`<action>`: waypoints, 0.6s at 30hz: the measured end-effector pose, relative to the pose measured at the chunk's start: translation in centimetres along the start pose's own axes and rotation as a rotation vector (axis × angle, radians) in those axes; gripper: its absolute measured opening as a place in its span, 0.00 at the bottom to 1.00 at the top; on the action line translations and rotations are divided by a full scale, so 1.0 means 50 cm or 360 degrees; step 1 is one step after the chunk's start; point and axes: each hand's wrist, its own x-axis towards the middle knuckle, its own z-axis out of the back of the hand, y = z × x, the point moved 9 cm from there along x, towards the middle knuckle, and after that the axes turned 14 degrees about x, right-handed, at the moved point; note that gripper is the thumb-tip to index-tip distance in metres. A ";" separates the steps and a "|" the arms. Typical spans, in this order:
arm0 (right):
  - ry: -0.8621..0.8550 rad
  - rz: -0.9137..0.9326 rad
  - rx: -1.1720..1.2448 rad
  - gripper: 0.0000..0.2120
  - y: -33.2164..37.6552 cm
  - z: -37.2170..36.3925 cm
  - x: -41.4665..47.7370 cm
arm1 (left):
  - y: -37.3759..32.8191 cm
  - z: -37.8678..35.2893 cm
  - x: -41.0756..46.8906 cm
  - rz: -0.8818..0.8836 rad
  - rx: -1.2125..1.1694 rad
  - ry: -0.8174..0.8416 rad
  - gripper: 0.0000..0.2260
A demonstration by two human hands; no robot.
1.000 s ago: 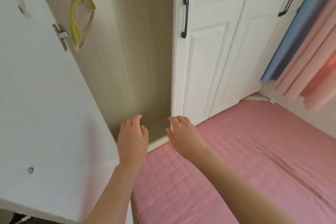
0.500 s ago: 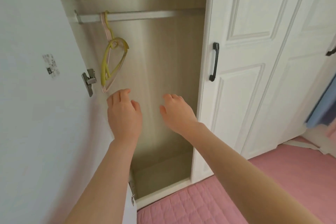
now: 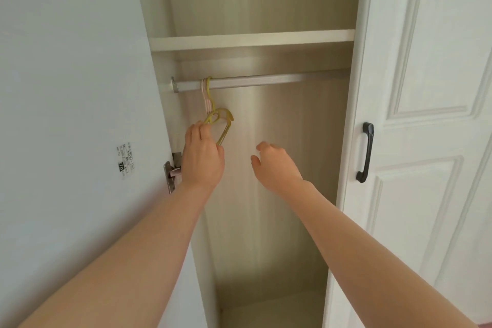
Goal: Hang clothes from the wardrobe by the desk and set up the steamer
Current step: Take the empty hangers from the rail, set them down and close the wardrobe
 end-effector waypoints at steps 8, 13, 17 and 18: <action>0.0138 -0.0222 0.0567 0.20 -0.014 -0.052 0.095 | 0.089 -0.093 0.085 0.0938 -0.0576 0.0582 0.13; 0.0211 -0.0251 0.0737 0.20 0.001 -0.084 0.135 | 0.132 -0.148 0.093 0.1269 -0.0992 0.0760 0.16; 0.0222 -0.0321 0.0898 0.24 0.008 -0.106 0.168 | 0.148 -0.188 0.069 0.1425 -0.1178 0.0820 0.12; 0.0222 -0.0342 0.0951 0.25 0.012 -0.110 0.175 | 0.144 -0.194 0.063 0.1437 -0.1212 0.0846 0.11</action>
